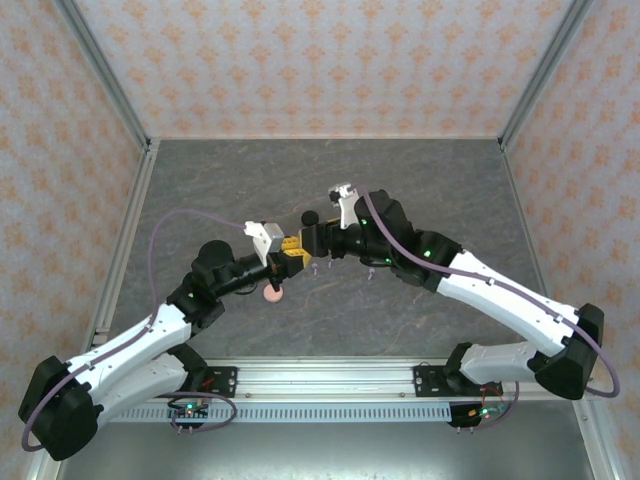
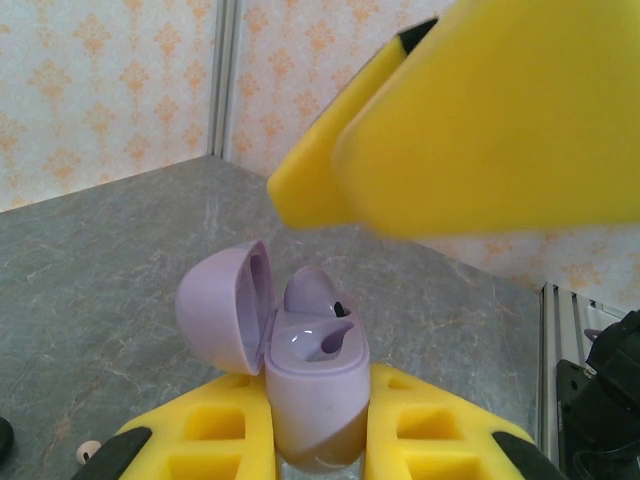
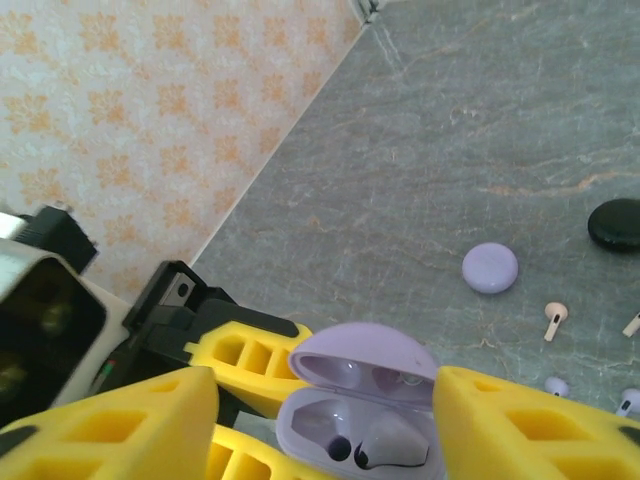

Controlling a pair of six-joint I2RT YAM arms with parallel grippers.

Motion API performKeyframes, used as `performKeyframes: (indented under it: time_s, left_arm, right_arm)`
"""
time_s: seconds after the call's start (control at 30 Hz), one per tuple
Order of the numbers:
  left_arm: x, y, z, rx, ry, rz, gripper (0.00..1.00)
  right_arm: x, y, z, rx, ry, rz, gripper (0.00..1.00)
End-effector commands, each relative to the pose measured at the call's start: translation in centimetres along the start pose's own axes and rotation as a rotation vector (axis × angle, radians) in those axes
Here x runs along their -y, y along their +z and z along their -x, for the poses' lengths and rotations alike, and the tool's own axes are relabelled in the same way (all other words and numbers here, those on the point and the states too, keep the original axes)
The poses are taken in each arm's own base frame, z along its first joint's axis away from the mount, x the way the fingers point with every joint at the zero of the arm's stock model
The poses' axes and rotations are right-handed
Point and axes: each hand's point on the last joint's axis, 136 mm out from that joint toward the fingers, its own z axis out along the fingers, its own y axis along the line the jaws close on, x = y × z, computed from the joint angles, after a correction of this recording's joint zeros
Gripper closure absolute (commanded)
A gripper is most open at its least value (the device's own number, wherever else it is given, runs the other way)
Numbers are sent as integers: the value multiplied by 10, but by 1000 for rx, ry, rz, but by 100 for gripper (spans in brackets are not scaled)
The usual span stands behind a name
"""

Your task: Insert the wireless bluetooth earbuds into the charging case

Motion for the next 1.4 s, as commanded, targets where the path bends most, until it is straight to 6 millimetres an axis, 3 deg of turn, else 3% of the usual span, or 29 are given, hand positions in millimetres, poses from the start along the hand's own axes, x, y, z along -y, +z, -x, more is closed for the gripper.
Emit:
performKeyframes:
  time_s: [0.0, 0.17, 0.33, 0.57, 0.77, 0.93, 1.13, 1.37]
  left_arm:
    - [11, -4, 30, 87, 64, -29, 100]
    - [12, -6, 31, 88, 67, -27, 100]
    - [12, -7, 31, 87, 69, -24, 100]
    - [13, -8, 31, 85, 68, -25, 100]
    - [12, -9, 31, 84, 69, -19, 100]
    - [12, -9, 30, 80, 66, -15, 100]
    - [11, -10, 29, 75, 71, -8, 100]
    - [12, -13, 29, 74, 78, -4, 100]
  right_arm:
    - [-3, -31, 23, 75, -25, -23, 34]
    - [28, -50, 24, 116, 4, -127, 25]
    - [83, -65, 9, 114, 79, -311, 15]
    - [165, -60, -49, -78, 233, -558, 15]
    - [210, -38, -100, -283, 308, -685, 24]
    - [237, -17, -131, -442, 335, -765, 35]
    - [252, 16, -159, -561, 371, -760, 45]
    - [264, 37, -169, -593, 380, -765, 52]
